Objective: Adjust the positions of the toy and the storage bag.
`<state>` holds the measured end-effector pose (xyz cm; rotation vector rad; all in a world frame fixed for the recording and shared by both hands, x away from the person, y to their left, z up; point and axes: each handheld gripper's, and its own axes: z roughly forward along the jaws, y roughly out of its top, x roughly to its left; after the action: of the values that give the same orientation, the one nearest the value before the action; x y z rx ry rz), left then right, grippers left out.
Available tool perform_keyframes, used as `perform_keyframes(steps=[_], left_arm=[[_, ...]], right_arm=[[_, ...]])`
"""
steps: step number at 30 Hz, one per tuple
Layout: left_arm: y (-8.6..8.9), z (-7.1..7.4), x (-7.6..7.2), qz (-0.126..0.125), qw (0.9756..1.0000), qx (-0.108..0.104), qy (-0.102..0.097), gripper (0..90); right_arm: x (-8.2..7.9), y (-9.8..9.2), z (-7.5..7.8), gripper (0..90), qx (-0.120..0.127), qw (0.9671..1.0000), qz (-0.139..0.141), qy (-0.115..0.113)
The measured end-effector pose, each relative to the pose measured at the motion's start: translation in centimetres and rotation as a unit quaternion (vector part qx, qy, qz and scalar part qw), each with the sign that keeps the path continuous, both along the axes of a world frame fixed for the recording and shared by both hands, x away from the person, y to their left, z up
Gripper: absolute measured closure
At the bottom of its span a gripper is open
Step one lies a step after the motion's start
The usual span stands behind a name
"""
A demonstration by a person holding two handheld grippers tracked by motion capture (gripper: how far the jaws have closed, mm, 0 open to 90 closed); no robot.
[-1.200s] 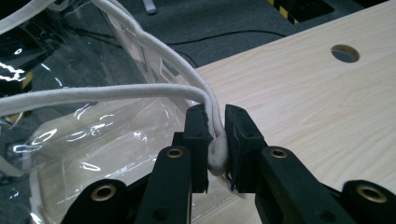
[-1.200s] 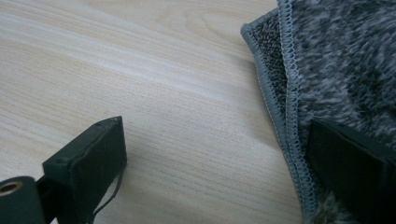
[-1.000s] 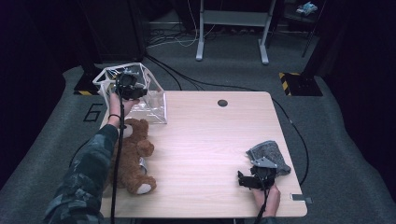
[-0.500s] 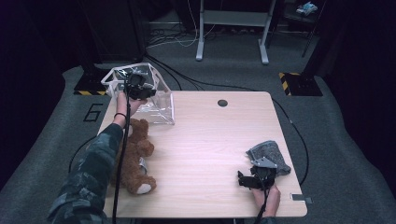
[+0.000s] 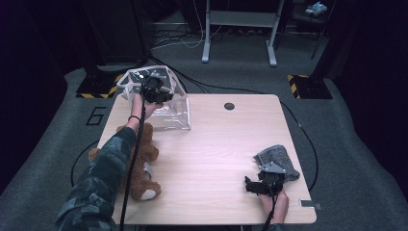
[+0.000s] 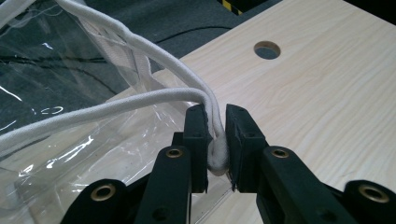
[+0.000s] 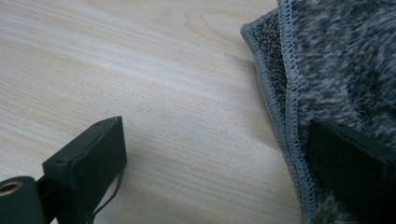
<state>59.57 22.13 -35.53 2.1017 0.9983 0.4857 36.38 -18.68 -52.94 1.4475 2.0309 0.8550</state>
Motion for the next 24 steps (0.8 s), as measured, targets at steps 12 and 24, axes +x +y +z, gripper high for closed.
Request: perform_keyframes(steps=[12, 24], left_arm=[[-3.4, 0.1, -0.6, -0.017, 0.9998, -0.008, 0.009, 78.3], [-7.5, 0.2, -1.9, -0.027, 0.9994, -0.011, 0.019, 77.2]], right_arm=[[0.0, 0.0, 0.0, 4.7, 0.000, 1.0000, 0.001, -0.001], [0.0, 0.0, 0.0, 4.7, 0.002, 1.0000, 0.000, -0.001]])
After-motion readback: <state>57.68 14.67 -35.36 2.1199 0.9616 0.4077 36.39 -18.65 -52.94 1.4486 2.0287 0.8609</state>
